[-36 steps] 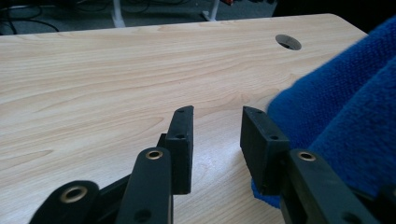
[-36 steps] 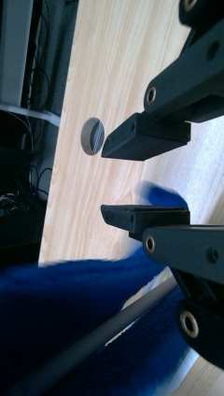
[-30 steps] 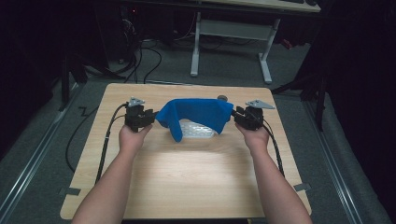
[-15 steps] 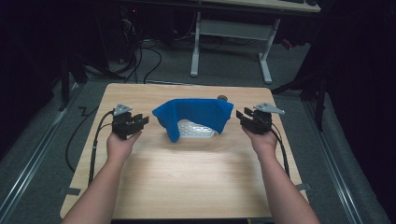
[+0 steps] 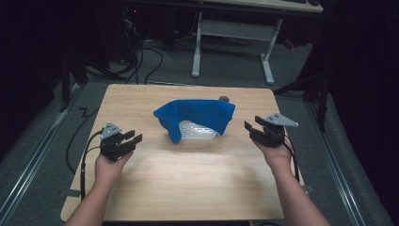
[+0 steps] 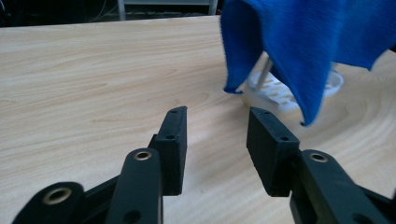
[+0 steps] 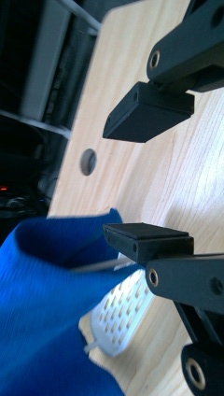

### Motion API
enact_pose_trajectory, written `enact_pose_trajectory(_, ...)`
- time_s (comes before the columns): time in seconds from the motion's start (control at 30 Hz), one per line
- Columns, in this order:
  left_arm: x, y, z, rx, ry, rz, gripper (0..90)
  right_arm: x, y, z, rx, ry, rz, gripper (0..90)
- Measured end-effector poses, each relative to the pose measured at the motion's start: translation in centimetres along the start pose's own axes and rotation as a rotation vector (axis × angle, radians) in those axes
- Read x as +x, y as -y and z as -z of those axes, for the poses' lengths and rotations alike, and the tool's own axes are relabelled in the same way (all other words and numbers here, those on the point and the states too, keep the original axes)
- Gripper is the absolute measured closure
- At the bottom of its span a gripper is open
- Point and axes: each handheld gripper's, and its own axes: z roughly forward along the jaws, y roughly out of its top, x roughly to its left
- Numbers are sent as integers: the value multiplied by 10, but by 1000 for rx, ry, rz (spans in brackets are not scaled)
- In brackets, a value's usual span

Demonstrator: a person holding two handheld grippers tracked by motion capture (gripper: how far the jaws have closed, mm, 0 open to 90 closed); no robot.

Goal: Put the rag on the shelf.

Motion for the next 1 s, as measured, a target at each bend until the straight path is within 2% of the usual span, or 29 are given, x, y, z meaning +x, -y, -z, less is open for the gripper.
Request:
enact_pose_trajectory(0.03,-3,3,4,0,2,-6,573,3,1,2,12,-8,4,458)
enact_pose_trajectory(0.07,-7,5,9,-4,8,-2,562,10,5,10,1,-22,33,456)
enact_pose_trajectory(0.13,-14,11,17,-21,21,12,559,14,7,13,0,-27,33,450)
enact_pose_trajectory(0.17,-17,14,21,-23,28,15,545,24,11,20,23,-44,51,435)
enact_pose_trajectory(0.23,-26,21,26,-30,41,21,542,28,14,23,10,-51,56,436)
enact_pose_trajectory(0.33,-41,32,31,-33,69,32,529,44,22,31,13,-81,61,438)
enact_pose_trajectory(0.43,-58,44,29,-16,88,26,517,63,32,35,17,-92,108,448)
enact_pose_trajectory(0.47,-67,51,27,-1,95,15,513,69,36,36,23,-92,106,458)
enact_pose_trajectory(0.53,-80,62,23,7,130,35,507,83,45,36,42,-127,78,455)
enact_pose_trajectory(0.57,-86,66,20,29,155,49,507,89,49,35,43,-143,77,443)
enact_pose_trajectory(0.6,-93,69,16,61,181,37,505,95,54,35,48,-143,81,440)
enact_pose_trajectory(0.63,-101,72,13,89,198,8,492,107,67,34,37,-145,53,428)
enact_pose_trajectory(0.67,-105,74,10,105,202,-19,492,107,67,34,37,-145,53,428)
enact_pose_trajectory(0.7,-112,76,8,120,208,-44,492,111,74,34,27,-141,33,434)
enact_pose_trajectory(0.73,-115,75,6,120,221,-52,494,116,87,32,32,-152,8,449)
enact_pose_trajectory(0.77,-117,74,6,114,229,-63,493,118,92,28,76,-191,12,428)
enact_pose_trajectory(0.8,-118,74,5,110,231,-71,491,120,95,26,100,-206,45,424)
enact_pose_trajectory(0.87,-116,74,3,118,229,-63,488,120,99,22,114,-198,91,430)
enact_pose_trajectory(1.0,-113,76,2,135,220,-49,485,117,97,18,115,-199,66,417)
